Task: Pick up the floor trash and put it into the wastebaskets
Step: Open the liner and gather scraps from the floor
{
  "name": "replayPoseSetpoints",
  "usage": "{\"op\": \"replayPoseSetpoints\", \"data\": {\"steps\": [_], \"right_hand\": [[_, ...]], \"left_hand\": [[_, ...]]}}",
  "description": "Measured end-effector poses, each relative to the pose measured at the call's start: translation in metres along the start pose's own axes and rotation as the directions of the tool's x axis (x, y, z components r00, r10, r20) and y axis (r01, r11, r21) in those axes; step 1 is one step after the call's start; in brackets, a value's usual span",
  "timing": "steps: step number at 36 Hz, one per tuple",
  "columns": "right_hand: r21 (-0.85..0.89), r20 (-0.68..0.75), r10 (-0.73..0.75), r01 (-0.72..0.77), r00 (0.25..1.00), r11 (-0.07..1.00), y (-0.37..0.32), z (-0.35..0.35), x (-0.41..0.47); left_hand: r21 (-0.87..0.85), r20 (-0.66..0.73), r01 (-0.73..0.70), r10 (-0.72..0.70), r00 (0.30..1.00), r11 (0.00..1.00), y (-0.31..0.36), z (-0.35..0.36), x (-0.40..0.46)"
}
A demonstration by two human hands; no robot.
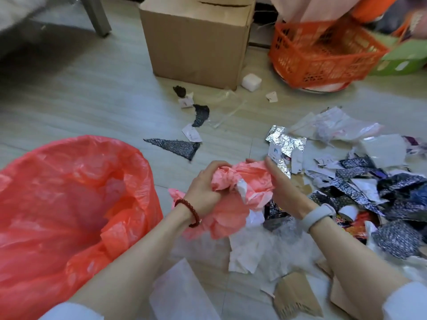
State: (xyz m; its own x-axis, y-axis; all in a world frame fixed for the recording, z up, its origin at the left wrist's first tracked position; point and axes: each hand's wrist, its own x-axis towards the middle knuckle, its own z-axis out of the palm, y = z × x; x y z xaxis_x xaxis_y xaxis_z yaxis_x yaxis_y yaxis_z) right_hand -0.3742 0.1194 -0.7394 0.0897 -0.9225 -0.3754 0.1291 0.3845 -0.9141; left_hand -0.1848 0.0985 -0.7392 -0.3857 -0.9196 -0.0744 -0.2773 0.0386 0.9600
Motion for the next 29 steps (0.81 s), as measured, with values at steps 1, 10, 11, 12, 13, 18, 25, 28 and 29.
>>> {"op": "replayPoseSetpoints", "data": {"steps": [1, 10, 11, 12, 13, 18, 25, 28, 29], "right_hand": [[-0.028, 0.054, -0.009, 0.010, 0.998, 1.000, -0.006, 0.004, -0.003], [0.047, 0.119, -0.210, 0.206, 0.970, 0.977, -0.067, 0.055, -0.029], [0.039, 0.081, -0.269, 0.267, 0.960, 0.963, -0.080, 0.060, -0.028], [0.027, 0.038, -0.327, 0.326, 0.944, 0.945, -0.094, 0.065, -0.027], [0.007, -0.004, -0.382, 0.382, 0.924, 0.924, -0.108, 0.071, -0.026], [-0.075, -0.120, -0.623, 0.619, 0.773, 0.782, -0.161, 0.120, -0.017], [-0.017, 0.019, -0.597, 0.597, 0.802, 0.802, -0.140, 0.203, -0.003], [-0.199, 0.220, -0.497, 0.537, 0.840, 0.820, -0.099, 0.240, 0.003], [-0.354, 0.293, -0.464, 0.546, 0.836, 0.760, -0.084, 0.249, 0.007]], "left_hand": [[-0.036, -0.059, -0.013, 0.011, 0.998, 0.999, 0.006, 0.000, 0.000], [0.030, -0.191, -0.336, 0.335, 0.922, 0.941, 0.069, -0.022, 0.002], [0.050, -0.155, -0.375, 0.378, 0.913, 0.926, 0.080, -0.032, 0.004], [0.069, -0.116, -0.418, 0.424, 0.898, 0.906, 0.092, -0.044, 0.006], [0.101, -0.088, -0.457, 0.466, 0.881, 0.884, 0.104, -0.057, 0.007], [0.221, -0.066, -0.445, 0.468, 0.881, 0.868, 0.140, -0.135, -0.016], [0.113, -0.664, -0.185, 0.212, 0.717, 0.976, 0.089, -0.225, -0.075], [0.061, -0.728, -0.016, 0.056, 0.683, 0.998, 0.046, -0.256, -0.106], [0.065, -0.718, 0.037, 0.021, 0.696, 0.997, 0.033, -0.262, -0.115]]}}
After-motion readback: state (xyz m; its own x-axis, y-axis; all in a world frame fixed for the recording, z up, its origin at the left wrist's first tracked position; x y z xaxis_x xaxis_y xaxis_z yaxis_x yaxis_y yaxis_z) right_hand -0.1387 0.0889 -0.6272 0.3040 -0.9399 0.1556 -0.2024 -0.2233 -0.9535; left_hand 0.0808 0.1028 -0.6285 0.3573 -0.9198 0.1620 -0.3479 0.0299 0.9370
